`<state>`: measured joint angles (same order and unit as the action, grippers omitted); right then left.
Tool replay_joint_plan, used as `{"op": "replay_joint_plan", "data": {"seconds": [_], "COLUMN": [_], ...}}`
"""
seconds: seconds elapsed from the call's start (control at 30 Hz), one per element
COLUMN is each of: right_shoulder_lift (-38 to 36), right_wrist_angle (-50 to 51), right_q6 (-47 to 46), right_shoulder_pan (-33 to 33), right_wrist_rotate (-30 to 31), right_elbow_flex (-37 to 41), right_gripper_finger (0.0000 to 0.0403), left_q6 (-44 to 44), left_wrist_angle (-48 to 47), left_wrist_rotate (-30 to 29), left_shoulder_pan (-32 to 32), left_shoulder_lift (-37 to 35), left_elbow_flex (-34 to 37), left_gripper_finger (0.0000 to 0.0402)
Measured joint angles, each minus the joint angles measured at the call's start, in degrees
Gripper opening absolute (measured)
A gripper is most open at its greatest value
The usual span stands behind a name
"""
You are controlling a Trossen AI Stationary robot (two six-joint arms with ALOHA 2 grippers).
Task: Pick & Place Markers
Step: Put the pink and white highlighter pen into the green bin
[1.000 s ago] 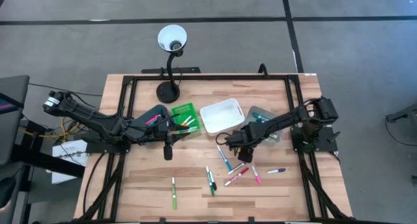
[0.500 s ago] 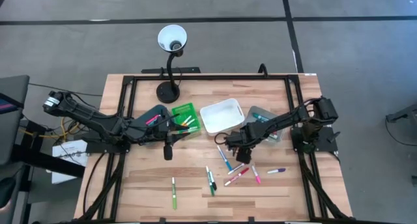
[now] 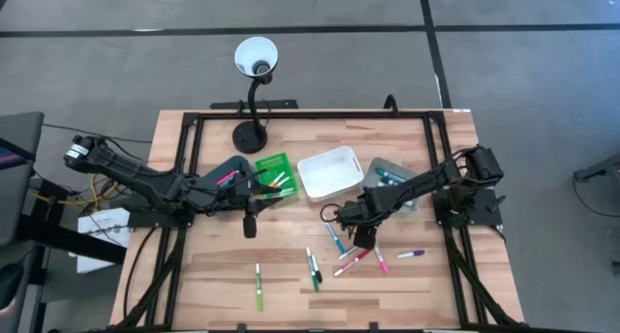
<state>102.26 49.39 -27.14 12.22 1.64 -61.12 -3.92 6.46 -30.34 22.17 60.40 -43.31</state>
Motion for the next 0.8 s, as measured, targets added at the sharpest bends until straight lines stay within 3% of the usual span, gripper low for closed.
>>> {"op": "replay_joint_plan", "data": {"seconds": [0.37, 0.8], "right_shoulder_lift": [0.1, 7.6], "right_wrist_angle": [3.4, 2.6], "right_q6": [-2.8, -2.5], "right_shoulder_pan": [2.6, 3.4], "right_wrist_rotate": [1.3, 1.2], "right_elbow_flex": [-3.1, -3.6], "right_gripper_finger": [0.0166, 0.015], "left_q6": [0.0, 0.0], "left_wrist_angle": [0.0, -0.2], "left_wrist_rotate": [0.0, 0.0], "left_shoulder_pan": [0.0, 0.0], "left_shoulder_lift": [0.0, 0.0], "left_elbow_flex": [0.0, 0.0], "left_gripper_finger": [0.009, 0.009]}}
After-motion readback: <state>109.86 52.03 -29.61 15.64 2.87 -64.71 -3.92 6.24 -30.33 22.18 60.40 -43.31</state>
